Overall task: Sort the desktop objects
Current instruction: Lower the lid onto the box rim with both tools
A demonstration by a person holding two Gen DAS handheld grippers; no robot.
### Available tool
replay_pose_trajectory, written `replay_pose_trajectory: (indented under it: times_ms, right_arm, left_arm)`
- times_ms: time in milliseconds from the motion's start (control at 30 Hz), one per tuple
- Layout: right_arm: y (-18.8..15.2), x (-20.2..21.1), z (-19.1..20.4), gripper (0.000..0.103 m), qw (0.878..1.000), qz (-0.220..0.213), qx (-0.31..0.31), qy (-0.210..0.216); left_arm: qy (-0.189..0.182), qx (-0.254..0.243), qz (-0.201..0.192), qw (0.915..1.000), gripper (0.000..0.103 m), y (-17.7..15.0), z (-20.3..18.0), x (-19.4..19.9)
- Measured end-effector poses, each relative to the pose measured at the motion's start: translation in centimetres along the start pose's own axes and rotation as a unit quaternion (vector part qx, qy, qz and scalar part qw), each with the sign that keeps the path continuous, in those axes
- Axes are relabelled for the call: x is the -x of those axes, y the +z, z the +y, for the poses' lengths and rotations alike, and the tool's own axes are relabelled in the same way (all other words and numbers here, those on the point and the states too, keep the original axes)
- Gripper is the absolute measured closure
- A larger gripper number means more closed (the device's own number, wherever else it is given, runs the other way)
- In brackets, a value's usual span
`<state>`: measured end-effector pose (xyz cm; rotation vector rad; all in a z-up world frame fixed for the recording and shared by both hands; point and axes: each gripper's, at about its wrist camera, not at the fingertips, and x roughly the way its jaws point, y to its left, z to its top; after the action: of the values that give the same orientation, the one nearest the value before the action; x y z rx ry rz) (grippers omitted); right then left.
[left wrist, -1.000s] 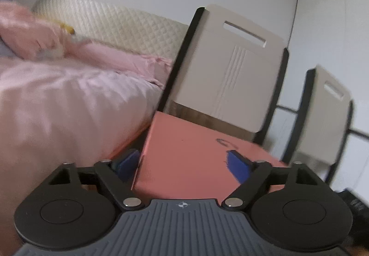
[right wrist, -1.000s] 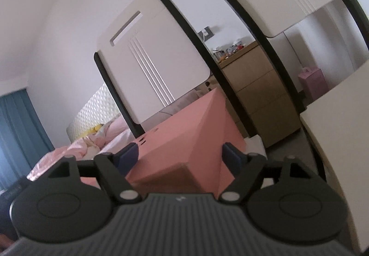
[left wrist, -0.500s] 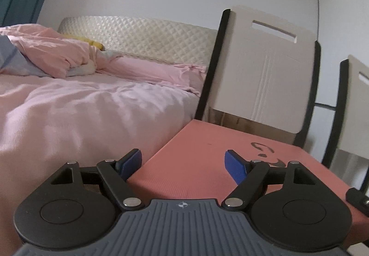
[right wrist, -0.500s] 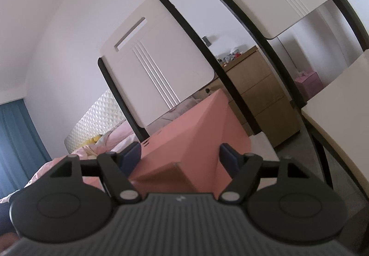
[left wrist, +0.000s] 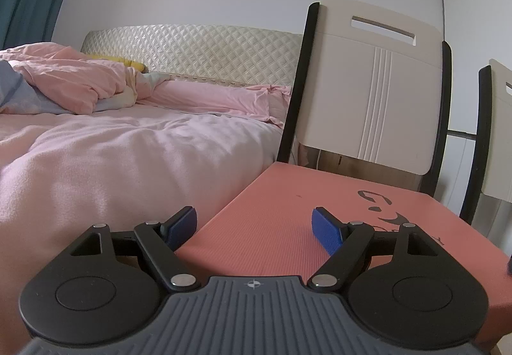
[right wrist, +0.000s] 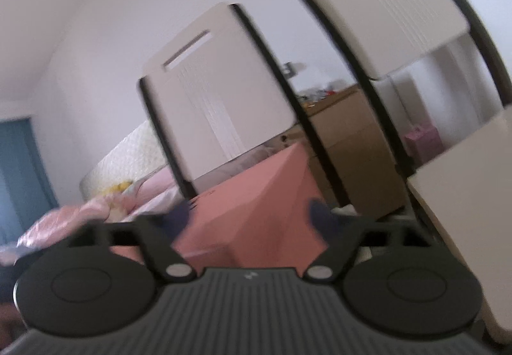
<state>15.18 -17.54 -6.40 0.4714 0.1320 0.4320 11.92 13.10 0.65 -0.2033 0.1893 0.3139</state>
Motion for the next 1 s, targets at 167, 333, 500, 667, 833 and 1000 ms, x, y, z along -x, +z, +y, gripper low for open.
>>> replay_pose_trajectory:
  times_ms: [167, 333, 500, 667, 833, 1000]
  right_arm:
    - [-0.3, -0.4, 0.2, 0.055, 1.000, -0.008, -0.024, -0.005]
    - [0.1, -1.9, 0.3, 0.055, 0.999, -0.021, -0.027, -0.009]
    - [0.7, -3.5, 0.1, 0.055, 1.000, -0.007, -0.017, -0.014]
    - [1.0, -3.8, -0.5, 0.055, 1.000, 0.013, -0.003, -0.001]
    - [0.9, -3.4, -1.9, 0.055, 0.998, 0.052, -0.029, 0.014]
    - [1.5, -2.7, -2.5, 0.055, 0.998, 0.058, -0.023, 0.012]
  left_arm:
    - [0.010, 0.004, 0.000, 0.9999, 0.021, 0.3, 0.0, -0.4]
    - [0.022, -0.010, 0.009, 0.9997, 0.020, 0.8, -0.6, -1.8]
    - [0.031, -0.030, 0.016, 0.9989, 0.020, 0.6, -1.0, -2.2]
    - [0.018, -0.035, 0.035, 0.9986, 0.020, 0.5, -0.7, -2.2]
    - [-0.020, -0.075, 0.060, 0.9952, 0.020, -0.3, -2.0, -2.4]
    - [-0.048, -0.081, 0.064, 0.9935, 0.020, -0.6, -2.5, -2.5]
